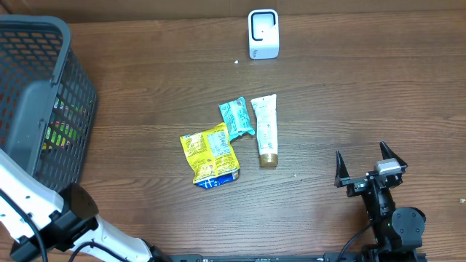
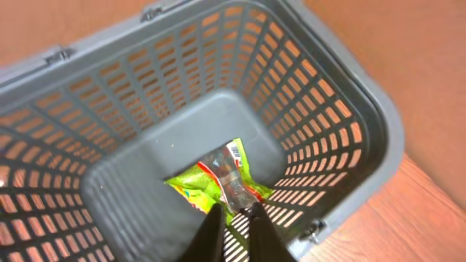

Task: Scan the item barcode
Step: 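Lower the left gripper onto the green-red bag at basket bottom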

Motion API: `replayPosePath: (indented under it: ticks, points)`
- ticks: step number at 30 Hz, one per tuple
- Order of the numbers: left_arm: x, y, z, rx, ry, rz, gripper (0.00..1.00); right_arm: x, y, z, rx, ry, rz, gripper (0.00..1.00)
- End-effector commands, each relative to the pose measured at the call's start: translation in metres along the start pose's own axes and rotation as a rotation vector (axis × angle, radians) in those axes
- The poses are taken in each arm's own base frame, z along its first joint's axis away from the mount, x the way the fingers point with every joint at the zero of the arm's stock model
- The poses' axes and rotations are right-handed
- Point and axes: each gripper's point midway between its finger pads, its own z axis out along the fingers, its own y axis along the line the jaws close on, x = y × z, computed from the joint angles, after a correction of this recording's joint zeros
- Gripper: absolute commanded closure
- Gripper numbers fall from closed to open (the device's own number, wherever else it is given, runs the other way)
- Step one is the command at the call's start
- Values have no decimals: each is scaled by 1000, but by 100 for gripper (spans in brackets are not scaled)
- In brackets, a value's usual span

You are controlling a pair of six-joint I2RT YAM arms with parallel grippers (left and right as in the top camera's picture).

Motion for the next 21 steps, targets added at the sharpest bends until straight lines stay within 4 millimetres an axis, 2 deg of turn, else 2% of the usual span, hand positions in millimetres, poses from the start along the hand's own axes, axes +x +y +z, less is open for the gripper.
replayPosePath:
  ticks: [1,3,5,8,14,21]
  points:
    - [9,0,28,-1,71,107,71,1,2,0,-10,-6,3,0]
    - [13,2,39,-7,100,138,43,1,2,0,-10,-6,3,0]
    - [18,5,52,-15,132,135,21,1,2,0,-10,-6,3,0]
    - [29,5,71,30,200,126,3,1,2,0,-10,-6,3,0]
    - [52,13,114,110,342,129,0,1,2,0,-10,-6,3,0]
    - [92,37,157,60,538,85,0,1,2,0,-10,-6,3,0]
